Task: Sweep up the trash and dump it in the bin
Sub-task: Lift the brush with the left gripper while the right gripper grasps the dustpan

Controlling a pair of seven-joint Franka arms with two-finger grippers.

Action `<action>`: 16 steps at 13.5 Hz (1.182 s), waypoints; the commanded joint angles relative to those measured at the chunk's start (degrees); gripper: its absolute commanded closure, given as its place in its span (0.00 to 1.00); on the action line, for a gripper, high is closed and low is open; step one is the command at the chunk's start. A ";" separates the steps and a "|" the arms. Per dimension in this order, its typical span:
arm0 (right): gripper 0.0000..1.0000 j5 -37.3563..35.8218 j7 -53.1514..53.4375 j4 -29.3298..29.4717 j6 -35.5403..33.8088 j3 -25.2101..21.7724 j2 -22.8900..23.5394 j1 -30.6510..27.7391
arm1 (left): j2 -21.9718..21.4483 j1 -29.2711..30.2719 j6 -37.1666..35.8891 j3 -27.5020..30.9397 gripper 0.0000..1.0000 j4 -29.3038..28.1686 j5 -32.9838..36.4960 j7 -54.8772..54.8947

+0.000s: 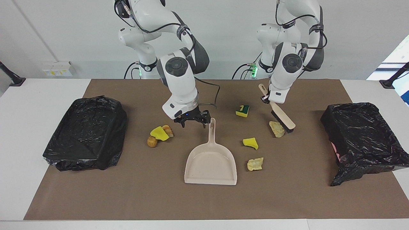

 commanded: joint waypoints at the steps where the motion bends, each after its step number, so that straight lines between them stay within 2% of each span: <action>1: 0.00 2.37 2.76 2.19 1.94 0.03 3.22 1.72 | -0.31 0.88 3.05 -0.79 1.00 -2.03 0.78 1.25; 5: 0.00 2.63 1.53 -0.97 3.44 0.64 3.31 2.78 | -0.05 0.00 5.17 -0.96 1.00 -1.85 0.78 10.19; 11: 0.01 2.55 0.83 -3.53 4.15 0.82 3.31 3.40 | 0.74 -4.91 7.72 -1.23 1.00 -0.89 -0.71 23.83; 13: 0.14 2.29 0.91 -2.91 3.88 0.82 3.23 3.49 | 2.06 -5.62 6.24 -1.23 1.00 1.82 -2.99 26.12; 14: 0.28 2.37 0.83 -3.00 3.96 0.82 3.23 3.49 | 2.93 -5.36 3.70 -1.14 1.00 3.49 -3.09 27.08; 15: 0.66 2.37 0.74 -3.09 4.05 0.82 3.23 3.49 | 3.64 -5.01 1.85 -1.05 1.00 5.69 -3.09 28.92; 16: 0.92 2.55 0.74 -3.26 4.31 0.82 3.23 3.66 | 3.73 -4.66 0.52 -0.88 1.00 7.36 -3.09 30.68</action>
